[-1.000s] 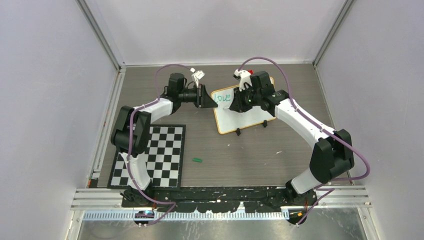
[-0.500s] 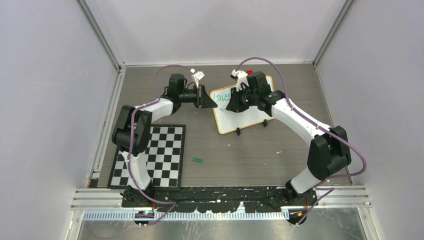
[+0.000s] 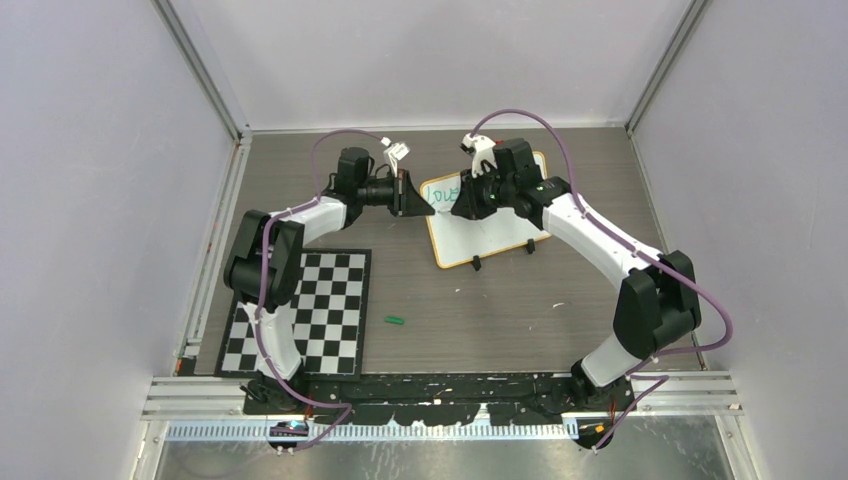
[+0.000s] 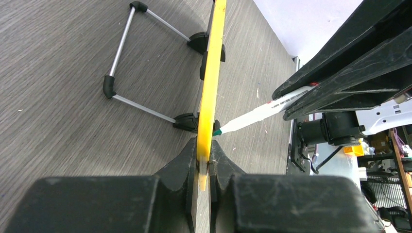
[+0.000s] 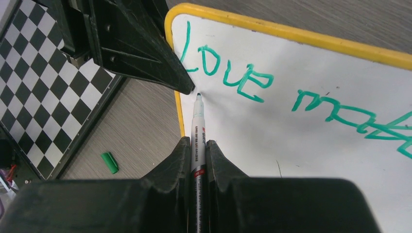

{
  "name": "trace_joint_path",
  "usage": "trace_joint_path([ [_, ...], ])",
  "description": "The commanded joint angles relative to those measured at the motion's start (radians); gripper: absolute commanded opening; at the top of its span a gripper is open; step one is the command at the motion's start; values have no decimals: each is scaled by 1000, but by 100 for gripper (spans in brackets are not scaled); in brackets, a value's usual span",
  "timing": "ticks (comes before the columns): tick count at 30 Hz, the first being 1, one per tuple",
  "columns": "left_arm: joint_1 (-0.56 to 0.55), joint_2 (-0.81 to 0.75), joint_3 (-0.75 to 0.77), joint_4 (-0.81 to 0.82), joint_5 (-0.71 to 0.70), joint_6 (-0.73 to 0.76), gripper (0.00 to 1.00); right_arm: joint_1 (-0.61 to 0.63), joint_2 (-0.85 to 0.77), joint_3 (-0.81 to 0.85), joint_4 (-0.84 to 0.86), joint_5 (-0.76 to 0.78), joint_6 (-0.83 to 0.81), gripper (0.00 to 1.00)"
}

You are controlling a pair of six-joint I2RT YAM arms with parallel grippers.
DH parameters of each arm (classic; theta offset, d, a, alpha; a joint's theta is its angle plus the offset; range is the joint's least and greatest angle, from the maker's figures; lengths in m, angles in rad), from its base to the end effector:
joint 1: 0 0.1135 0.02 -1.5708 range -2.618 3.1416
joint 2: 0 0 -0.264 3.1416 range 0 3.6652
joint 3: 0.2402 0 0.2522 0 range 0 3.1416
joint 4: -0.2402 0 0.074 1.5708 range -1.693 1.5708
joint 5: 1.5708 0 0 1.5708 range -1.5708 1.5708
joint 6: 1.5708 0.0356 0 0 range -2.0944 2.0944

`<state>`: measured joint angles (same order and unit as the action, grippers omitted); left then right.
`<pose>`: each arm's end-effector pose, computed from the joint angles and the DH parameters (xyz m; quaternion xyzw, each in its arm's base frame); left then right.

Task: Write a sentence on the whiteboard

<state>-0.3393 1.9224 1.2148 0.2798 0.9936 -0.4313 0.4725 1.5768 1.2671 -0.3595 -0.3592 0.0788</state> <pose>0.3871 -0.1683 0.2090 0.2235 0.7505 -0.5502 0.2900 0.3125 0.1738 0.2934 -0.2495 0.8533 0.2714 0.3687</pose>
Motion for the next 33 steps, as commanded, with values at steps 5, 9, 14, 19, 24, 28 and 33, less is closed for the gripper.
trace_joint_path([
  [5,-3,-6,7,33,11,3,0,6,12,60,41,33,0,0],
  [9,-3,-8,4,32,11,6,0,7,20,48,36,44,-12,0],
  [14,-3,-8,5,32,11,6,0,8,26,35,20,49,-26,0],
  [19,-3,-8,3,33,11,8,0,11,16,14,5,44,-34,0],
  [24,-3,-10,2,34,11,8,0,14,1,-6,-12,36,-44,0],
  [28,-3,-10,-1,34,11,10,0,18,-9,-13,-29,33,-56,0],
  [33,-3,-13,-1,33,11,11,0,17,-18,-8,-47,53,-73,0],
])
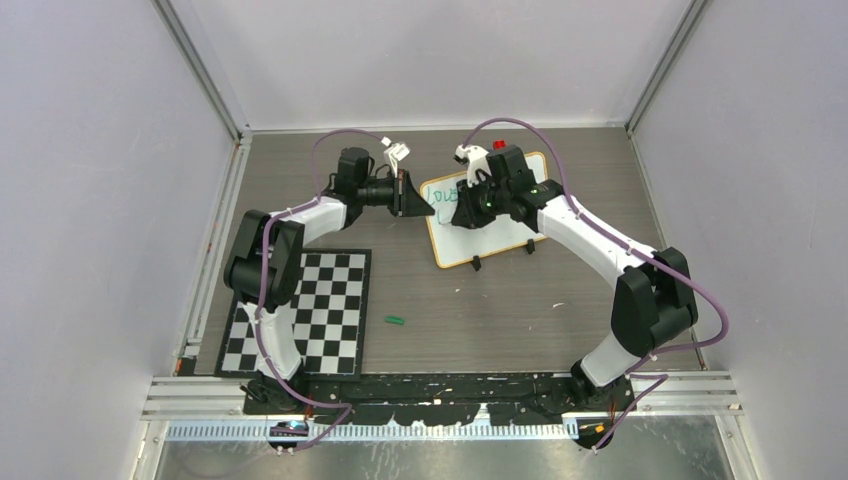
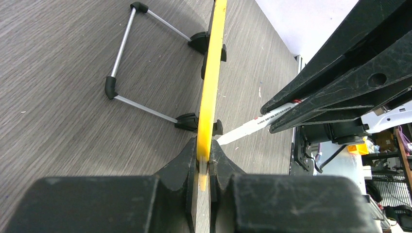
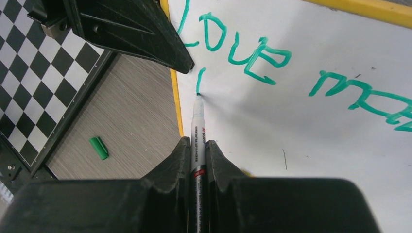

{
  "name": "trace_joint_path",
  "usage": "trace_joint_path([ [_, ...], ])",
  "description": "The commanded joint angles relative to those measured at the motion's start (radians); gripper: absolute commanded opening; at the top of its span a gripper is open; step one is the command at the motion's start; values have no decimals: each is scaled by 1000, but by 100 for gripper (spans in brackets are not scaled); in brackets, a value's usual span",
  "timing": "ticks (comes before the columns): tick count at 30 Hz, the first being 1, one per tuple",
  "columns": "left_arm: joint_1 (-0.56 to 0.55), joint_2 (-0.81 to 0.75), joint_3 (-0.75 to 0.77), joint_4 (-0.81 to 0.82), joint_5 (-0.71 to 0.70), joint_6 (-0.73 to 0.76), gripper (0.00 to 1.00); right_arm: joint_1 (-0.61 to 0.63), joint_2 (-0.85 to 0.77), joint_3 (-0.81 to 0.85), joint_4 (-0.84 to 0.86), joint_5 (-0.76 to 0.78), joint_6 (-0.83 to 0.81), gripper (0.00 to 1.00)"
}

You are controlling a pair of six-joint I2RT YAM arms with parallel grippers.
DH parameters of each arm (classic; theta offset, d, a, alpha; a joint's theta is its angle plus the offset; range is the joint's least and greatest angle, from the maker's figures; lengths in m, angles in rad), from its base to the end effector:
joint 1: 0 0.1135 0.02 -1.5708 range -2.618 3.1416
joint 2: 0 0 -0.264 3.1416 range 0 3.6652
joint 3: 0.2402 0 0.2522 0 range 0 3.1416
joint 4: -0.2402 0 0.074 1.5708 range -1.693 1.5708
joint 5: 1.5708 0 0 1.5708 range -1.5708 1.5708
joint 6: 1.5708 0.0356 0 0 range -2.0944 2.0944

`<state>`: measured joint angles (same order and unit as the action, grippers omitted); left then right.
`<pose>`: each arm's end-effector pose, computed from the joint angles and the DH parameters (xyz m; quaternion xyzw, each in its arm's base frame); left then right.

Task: Write a sentence on the whiteboard

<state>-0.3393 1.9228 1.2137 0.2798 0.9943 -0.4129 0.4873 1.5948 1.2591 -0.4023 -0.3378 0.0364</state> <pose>0.3870 -0.1682 0.2085 0.2303 0.7486 -0.5477 0.2943 0.3099 0.1776 0.2810 -0.2678 0.8635 0.2517 0.3453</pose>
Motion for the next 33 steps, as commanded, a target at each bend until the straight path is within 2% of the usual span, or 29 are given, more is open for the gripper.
trace_joint_path([
  [1,-3,-14,0,33,10,-7,0,3,-38,3,-7,40,-31,0],
  [13,-4,-17,-2,30,14,-8,0,2,-52,87,-43,29,-14,0],
  [33,-4,-19,-5,33,12,-7,0,1,-12,88,-23,82,-31,0],
])
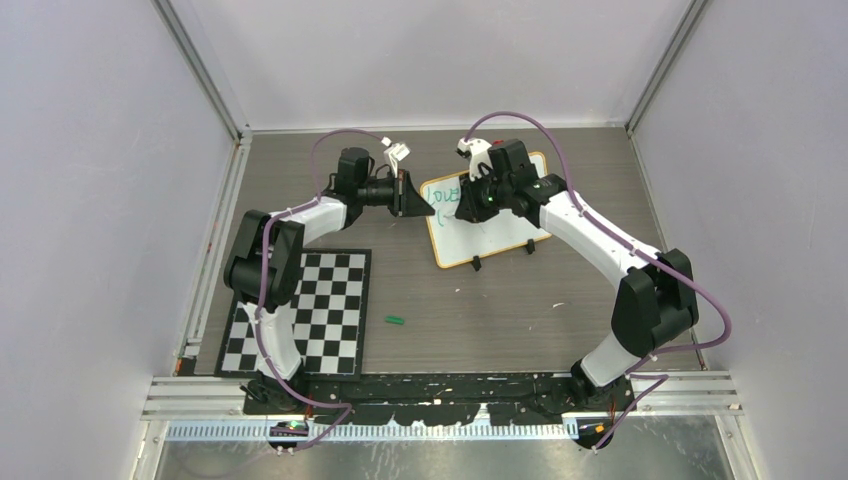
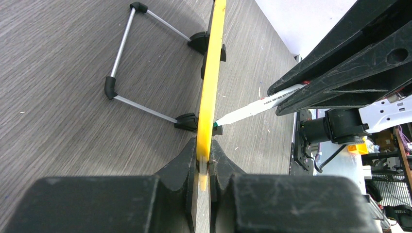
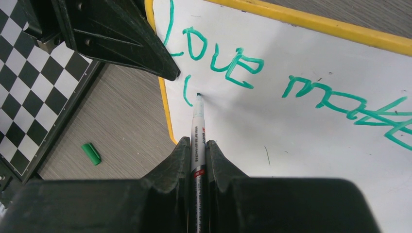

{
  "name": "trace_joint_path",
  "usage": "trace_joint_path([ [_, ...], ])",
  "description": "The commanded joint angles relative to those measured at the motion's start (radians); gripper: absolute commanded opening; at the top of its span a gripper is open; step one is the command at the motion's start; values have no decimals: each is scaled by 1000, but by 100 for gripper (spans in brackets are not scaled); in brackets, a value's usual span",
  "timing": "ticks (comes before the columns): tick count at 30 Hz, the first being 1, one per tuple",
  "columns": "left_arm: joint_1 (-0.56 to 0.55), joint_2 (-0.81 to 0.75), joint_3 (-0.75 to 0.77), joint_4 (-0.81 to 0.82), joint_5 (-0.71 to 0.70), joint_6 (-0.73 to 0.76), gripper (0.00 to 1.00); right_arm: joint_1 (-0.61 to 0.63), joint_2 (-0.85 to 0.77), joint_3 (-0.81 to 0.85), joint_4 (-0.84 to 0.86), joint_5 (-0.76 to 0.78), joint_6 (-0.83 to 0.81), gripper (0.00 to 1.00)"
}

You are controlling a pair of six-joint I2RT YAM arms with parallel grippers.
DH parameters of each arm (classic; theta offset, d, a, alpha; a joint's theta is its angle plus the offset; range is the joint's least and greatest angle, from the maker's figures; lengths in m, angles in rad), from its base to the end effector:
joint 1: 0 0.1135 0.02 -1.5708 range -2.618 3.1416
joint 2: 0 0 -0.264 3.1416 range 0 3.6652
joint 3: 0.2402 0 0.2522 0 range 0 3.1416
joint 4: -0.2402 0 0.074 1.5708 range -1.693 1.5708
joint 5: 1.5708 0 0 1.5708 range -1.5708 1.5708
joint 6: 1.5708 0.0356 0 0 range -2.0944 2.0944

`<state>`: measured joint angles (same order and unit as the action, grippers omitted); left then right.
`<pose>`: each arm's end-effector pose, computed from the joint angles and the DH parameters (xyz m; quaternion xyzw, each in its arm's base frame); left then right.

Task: Write a sentence on the whiteboard

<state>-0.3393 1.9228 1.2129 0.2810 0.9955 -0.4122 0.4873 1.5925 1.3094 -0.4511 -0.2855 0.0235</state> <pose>0.3869 -0.1682 0.2083 0.2309 0.7482 -0.5480 0.2943 0.3116 0.1765 0.2942 -0.2641 0.8670 0.2274 0.3562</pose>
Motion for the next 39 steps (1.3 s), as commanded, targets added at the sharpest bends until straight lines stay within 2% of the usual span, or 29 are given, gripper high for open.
trace_joint_path([
  [1,-4,-19,-4,32,12,-8,0,1,-10,37,24,29,-18,0],
  [23,-6,-21,-4,25,6,0,0,10,-42,-28,-13,17,-17,0],
  [39,-9,-24,-3,20,9,6,0,14,-43,77,-10,-17,12,0],
])
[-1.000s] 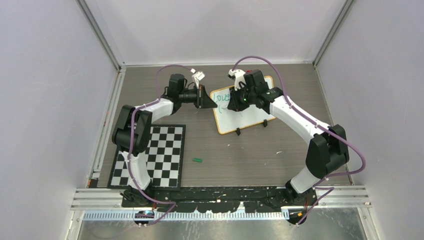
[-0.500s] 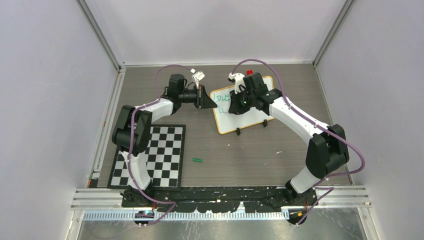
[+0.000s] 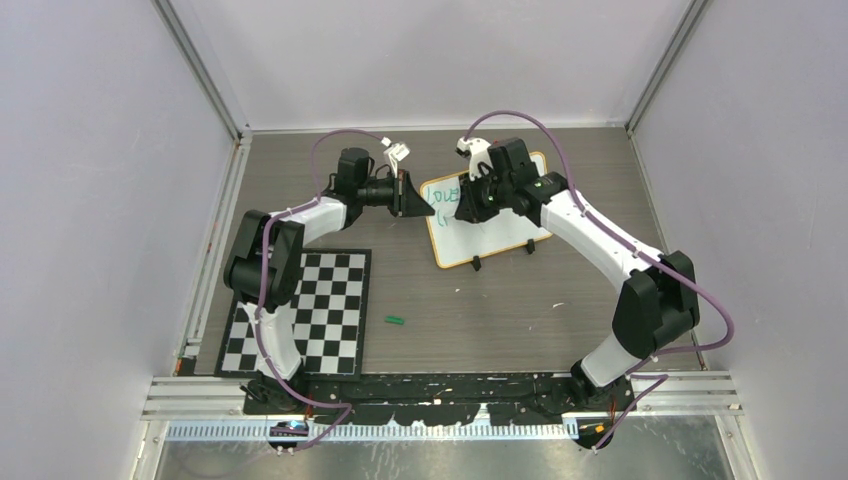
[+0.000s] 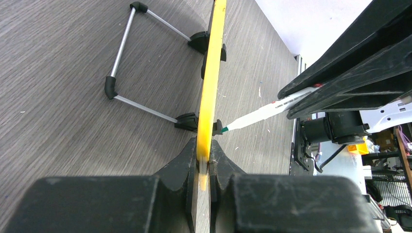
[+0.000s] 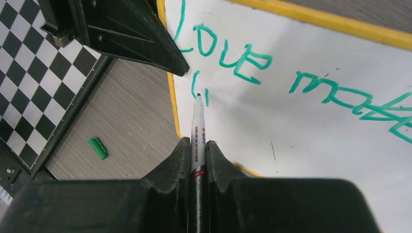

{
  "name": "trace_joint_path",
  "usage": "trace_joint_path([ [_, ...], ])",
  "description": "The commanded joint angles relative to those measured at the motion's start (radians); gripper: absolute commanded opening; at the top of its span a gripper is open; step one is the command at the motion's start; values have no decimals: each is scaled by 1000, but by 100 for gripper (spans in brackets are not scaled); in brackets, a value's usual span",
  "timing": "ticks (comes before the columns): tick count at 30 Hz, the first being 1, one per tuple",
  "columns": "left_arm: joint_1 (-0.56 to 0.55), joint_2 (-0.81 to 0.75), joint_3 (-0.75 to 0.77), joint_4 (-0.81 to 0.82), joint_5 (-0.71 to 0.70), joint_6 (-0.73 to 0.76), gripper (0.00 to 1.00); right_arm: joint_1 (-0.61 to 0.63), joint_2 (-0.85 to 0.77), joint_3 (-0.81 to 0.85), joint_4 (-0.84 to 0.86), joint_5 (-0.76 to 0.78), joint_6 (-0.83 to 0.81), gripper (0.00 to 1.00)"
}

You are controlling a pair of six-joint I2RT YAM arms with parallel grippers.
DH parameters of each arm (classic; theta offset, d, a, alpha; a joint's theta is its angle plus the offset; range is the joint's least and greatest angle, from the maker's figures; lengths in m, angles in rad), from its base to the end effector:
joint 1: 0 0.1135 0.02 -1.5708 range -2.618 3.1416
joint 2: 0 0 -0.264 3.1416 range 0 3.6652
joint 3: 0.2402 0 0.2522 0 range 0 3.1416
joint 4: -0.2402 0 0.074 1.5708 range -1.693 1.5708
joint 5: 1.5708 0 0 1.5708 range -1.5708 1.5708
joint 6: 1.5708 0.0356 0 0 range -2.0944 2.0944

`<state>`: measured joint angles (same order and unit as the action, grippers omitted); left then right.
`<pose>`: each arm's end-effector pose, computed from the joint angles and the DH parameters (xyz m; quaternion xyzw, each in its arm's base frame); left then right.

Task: Write a sentence on the whiteboard

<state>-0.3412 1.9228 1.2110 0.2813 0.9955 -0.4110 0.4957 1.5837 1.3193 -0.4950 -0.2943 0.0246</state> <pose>0.3863 -0.1689 0.2078 0.2317 0.7482 -0.5480 0.2935 0.3064 0.1774 0.2970 -0.2684 0.8703 0.2306 0.3426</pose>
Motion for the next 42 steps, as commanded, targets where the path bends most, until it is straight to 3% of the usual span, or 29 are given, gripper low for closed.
trace_joint_path([
  [1,-7,-25,-1,19,9,5,0,5,-30,71,38,-2,11,0],
  [18,-7,-30,-6,19,9,9,0,4,35,64,37,69,-17,0],
  [42,-7,-31,-8,19,12,9,0,-22,-32,55,18,73,-10,0],
])
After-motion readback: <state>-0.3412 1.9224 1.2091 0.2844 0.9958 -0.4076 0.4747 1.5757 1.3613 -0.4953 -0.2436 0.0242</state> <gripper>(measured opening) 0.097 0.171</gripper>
